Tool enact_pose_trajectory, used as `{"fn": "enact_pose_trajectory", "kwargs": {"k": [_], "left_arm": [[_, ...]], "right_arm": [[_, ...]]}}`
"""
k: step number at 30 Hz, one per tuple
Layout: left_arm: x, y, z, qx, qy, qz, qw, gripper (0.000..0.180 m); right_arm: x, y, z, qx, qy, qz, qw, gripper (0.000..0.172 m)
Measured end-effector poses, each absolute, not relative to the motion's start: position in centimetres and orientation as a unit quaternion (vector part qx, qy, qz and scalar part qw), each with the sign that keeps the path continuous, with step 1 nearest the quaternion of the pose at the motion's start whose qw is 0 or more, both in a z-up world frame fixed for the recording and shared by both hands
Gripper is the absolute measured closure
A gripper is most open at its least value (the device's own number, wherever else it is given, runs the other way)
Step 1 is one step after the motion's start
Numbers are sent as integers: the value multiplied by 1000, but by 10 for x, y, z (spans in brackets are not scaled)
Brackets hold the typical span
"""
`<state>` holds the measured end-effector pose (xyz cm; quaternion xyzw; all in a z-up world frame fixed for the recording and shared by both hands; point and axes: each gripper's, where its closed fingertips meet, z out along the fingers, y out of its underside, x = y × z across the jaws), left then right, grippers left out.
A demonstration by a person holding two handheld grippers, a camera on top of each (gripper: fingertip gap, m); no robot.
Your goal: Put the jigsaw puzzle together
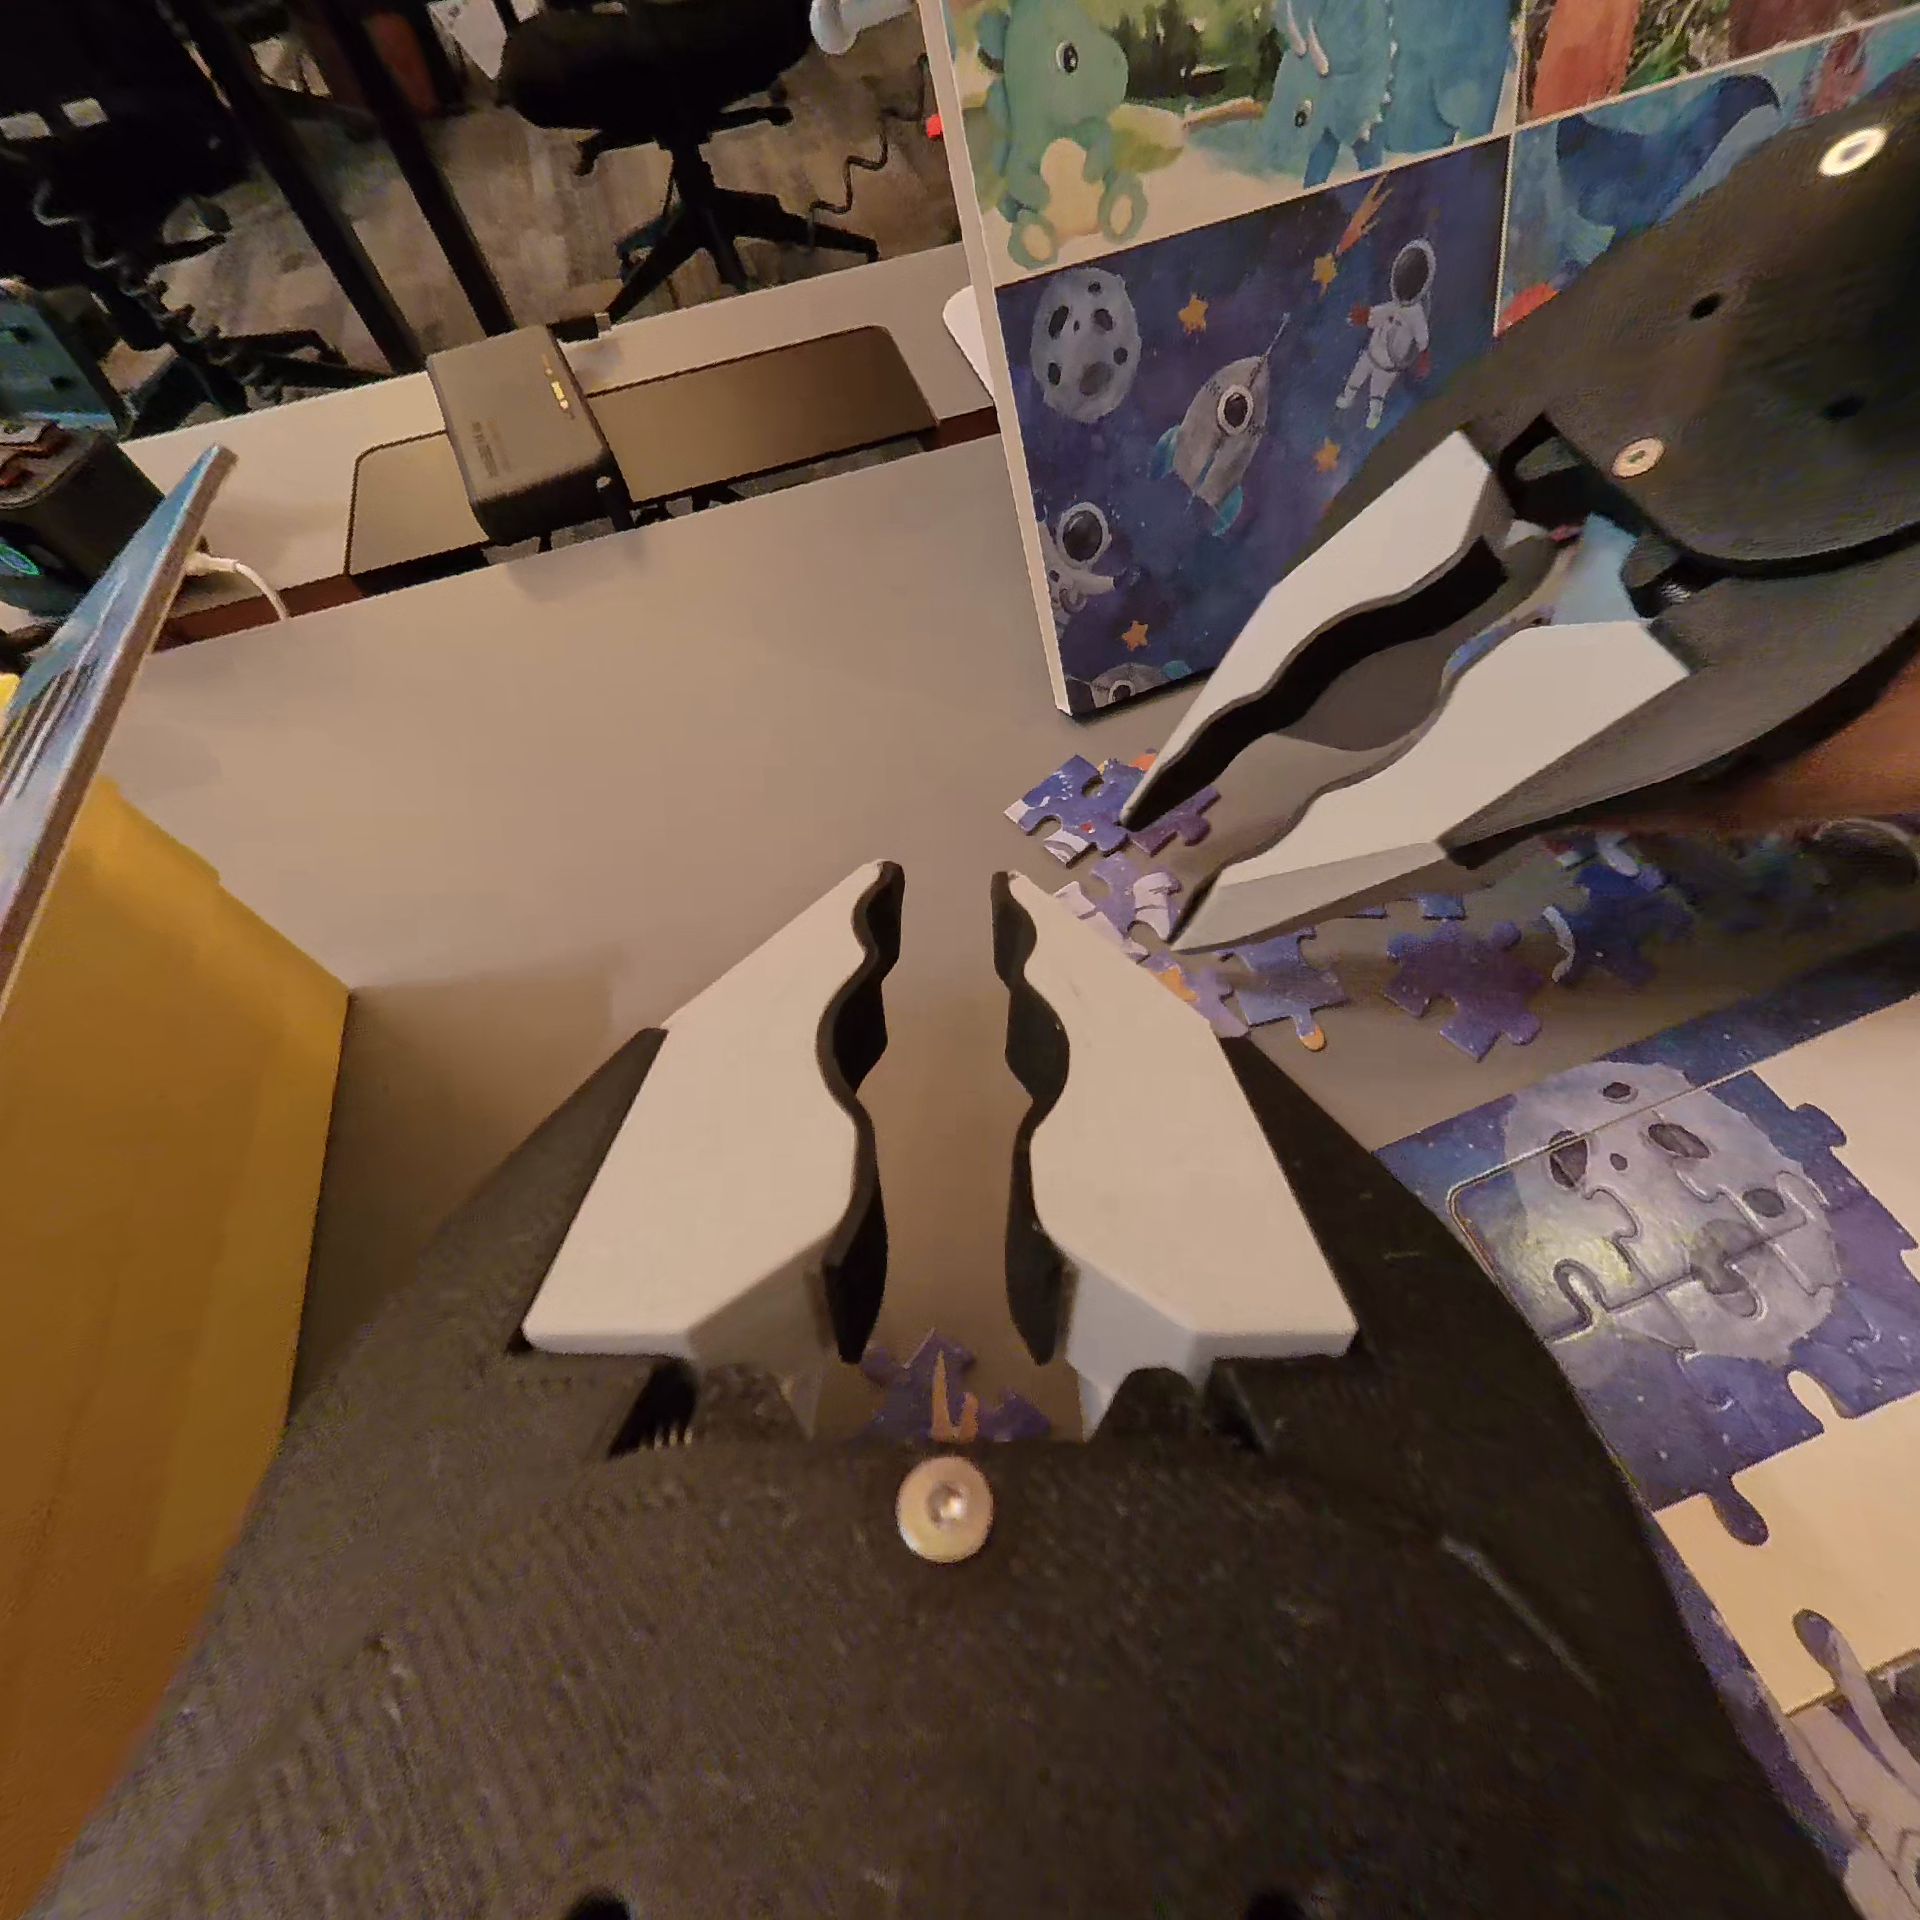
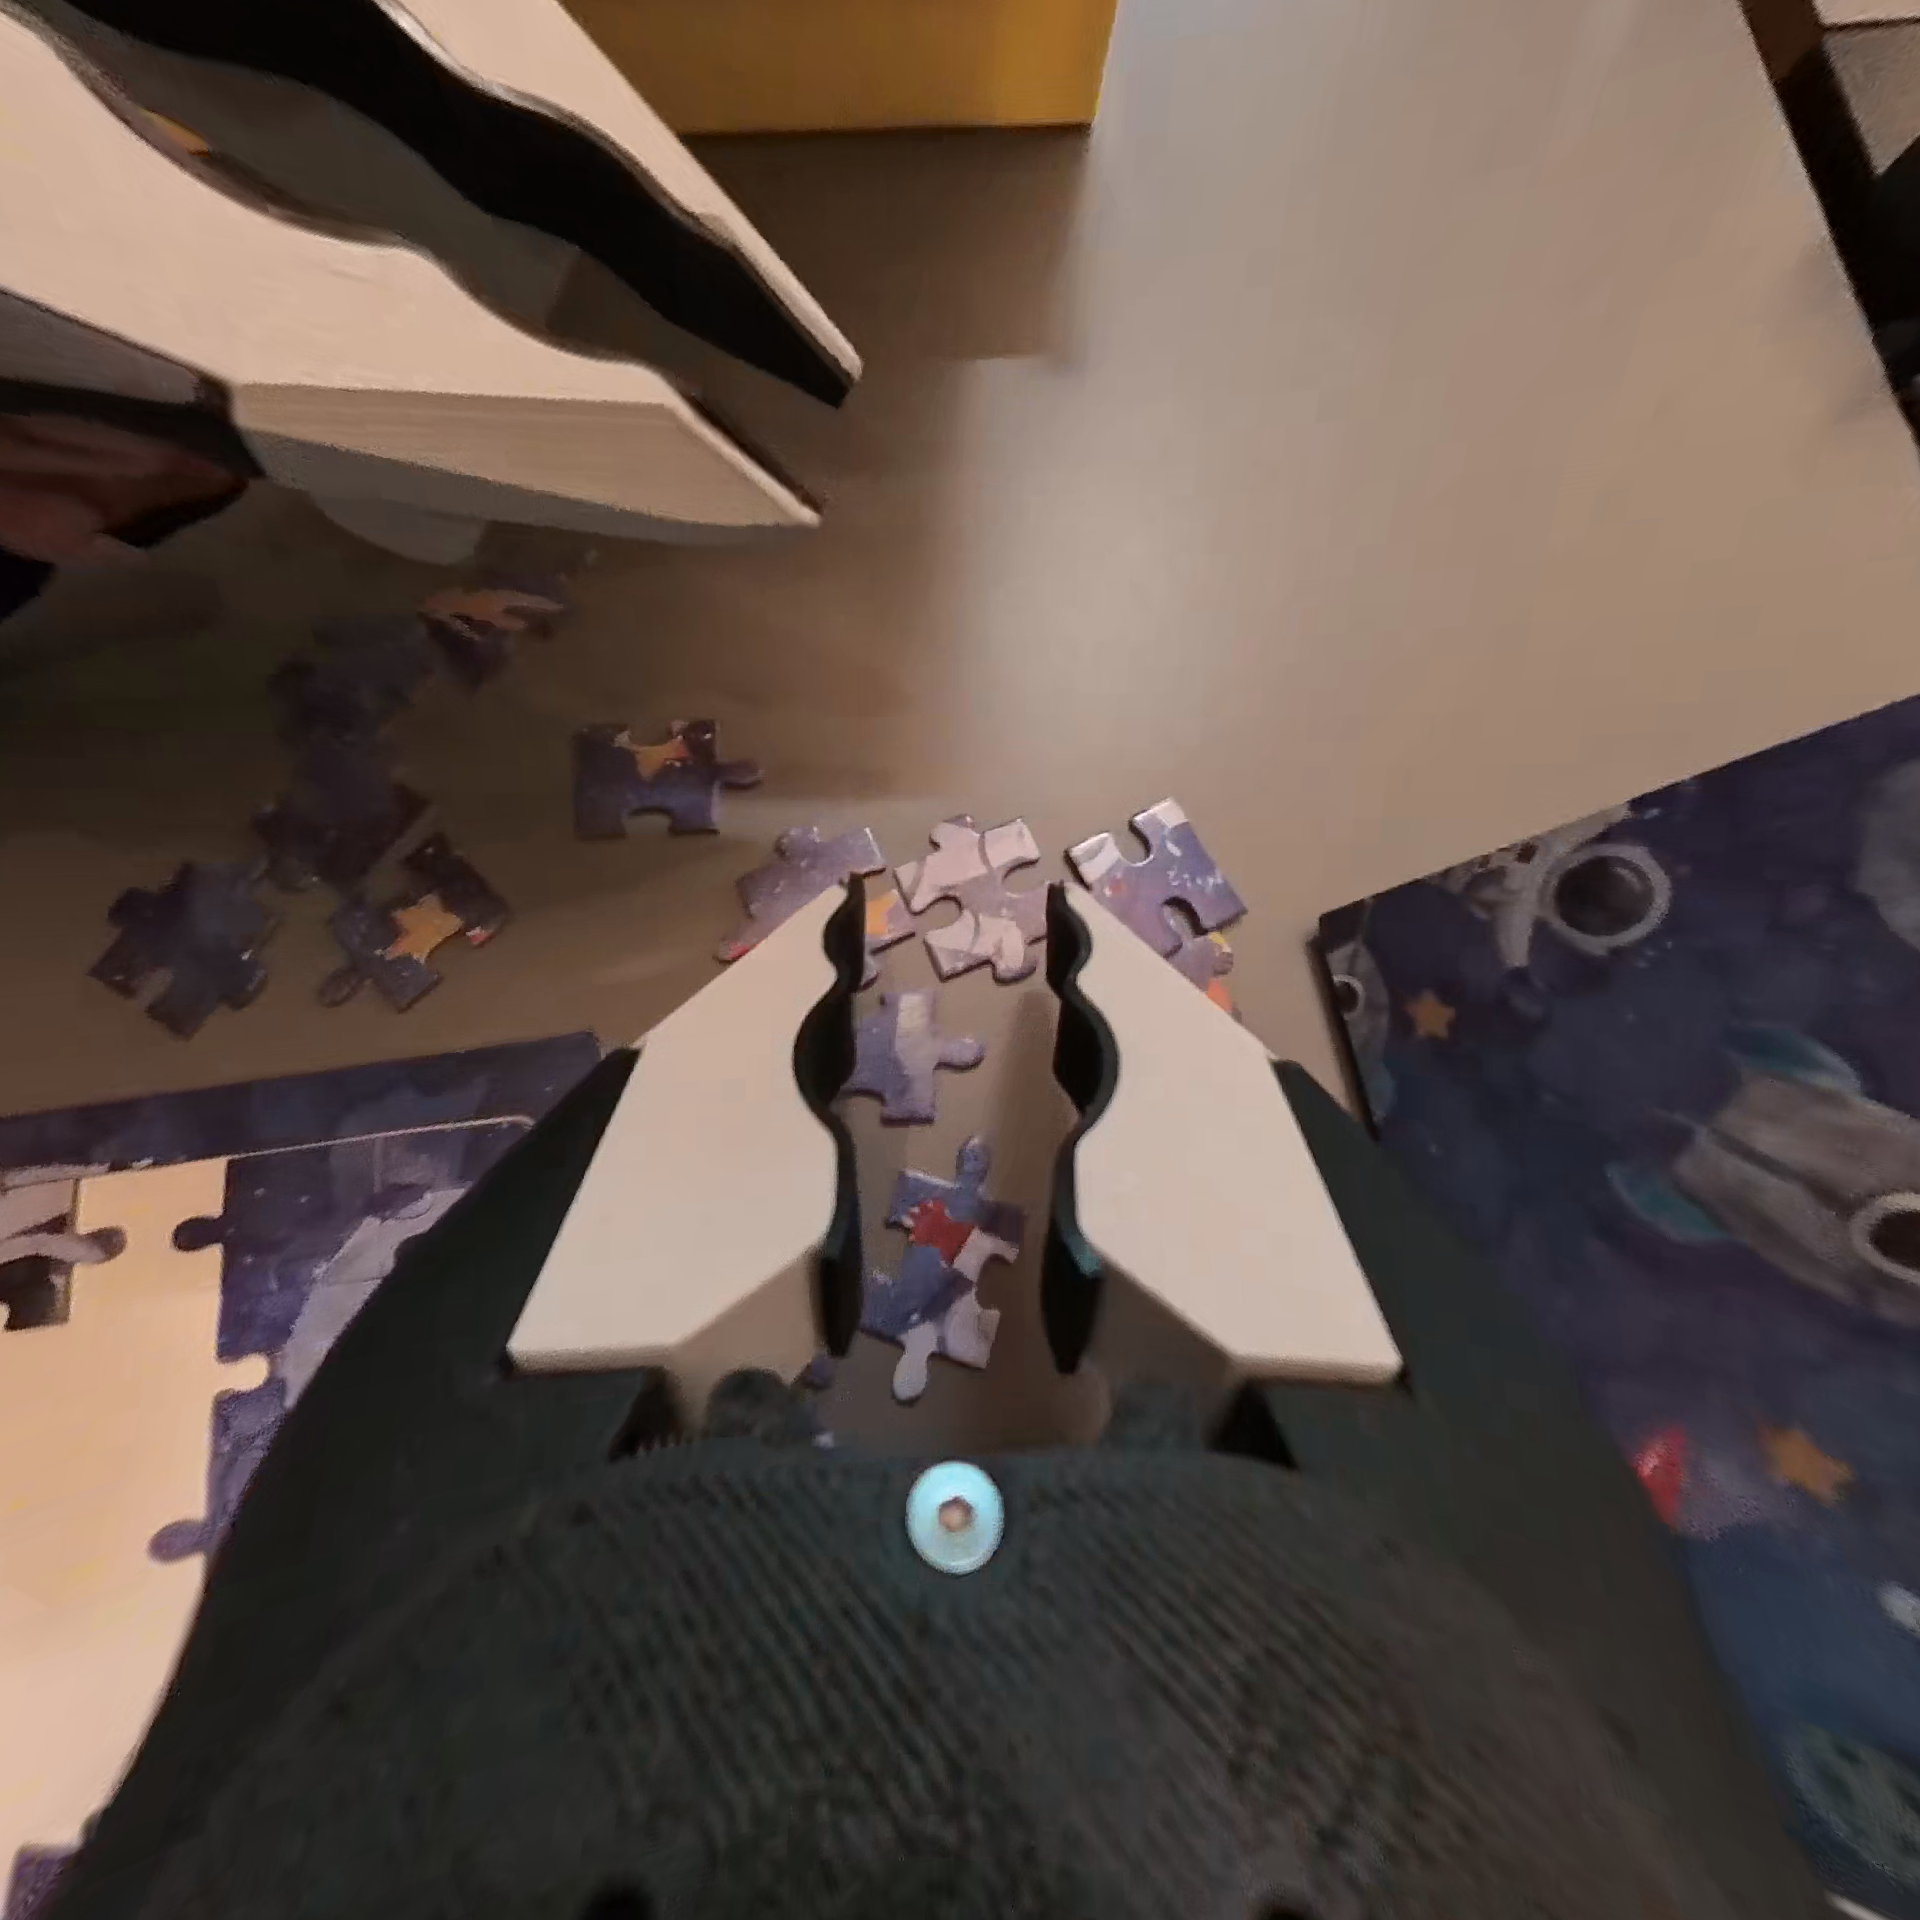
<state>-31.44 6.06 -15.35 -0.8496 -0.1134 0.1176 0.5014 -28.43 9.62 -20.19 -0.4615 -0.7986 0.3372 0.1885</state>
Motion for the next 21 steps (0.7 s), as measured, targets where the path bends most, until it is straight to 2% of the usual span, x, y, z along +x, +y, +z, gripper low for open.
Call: {"fn": "enact_pose_trajectory", "kwargs": {"k": [11,15,21], "left_arm": [[-316,59,-157,-853,-117,113,495,164],[-316,60,-159,-855,-115,116,491,164],[-316,60,-159,-856,-114,118,491,164]], "right_arm": [[-292,104,-219,-489,-799,315,149,144],[-293,106,-219,-486,-803,305,160,150],[-290,101,-219,-476,-808,303,171,151]]}}
